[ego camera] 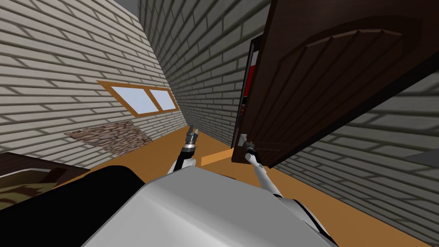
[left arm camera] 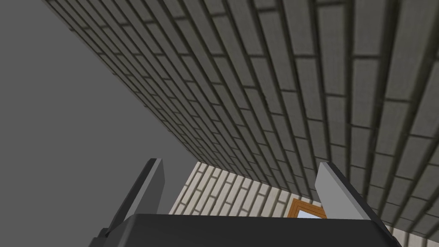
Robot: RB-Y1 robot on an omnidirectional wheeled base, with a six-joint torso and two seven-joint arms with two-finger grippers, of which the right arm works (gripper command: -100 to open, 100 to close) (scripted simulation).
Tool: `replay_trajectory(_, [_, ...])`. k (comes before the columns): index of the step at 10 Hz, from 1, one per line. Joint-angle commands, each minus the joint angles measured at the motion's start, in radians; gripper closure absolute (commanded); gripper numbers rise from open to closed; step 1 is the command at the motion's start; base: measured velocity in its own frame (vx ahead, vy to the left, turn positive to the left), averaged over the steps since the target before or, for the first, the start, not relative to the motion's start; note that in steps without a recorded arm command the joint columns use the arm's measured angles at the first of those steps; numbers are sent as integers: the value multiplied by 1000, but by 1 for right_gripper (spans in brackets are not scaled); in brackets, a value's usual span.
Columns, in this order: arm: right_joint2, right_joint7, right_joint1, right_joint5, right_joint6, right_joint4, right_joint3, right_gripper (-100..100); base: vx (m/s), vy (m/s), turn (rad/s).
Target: Pull the door open
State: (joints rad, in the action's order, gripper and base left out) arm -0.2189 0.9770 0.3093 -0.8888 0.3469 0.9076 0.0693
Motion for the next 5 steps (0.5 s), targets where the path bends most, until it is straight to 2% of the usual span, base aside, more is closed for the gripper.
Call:
replay_trajectory(1, [14,-15,23,-5,-31,21,-5,-100,11,28,-34])
replay_trajectory(3, [14,-15,23,-5,-31,21,-5,-100,1,24,-10])
replay_trajectory(4, [9,-23,8,-8,-30,9,-20,-100,6,-16,-51])
replay_trajectory(5, [9,-23,8,-8,-30,9,-20,100,13,-16,13])
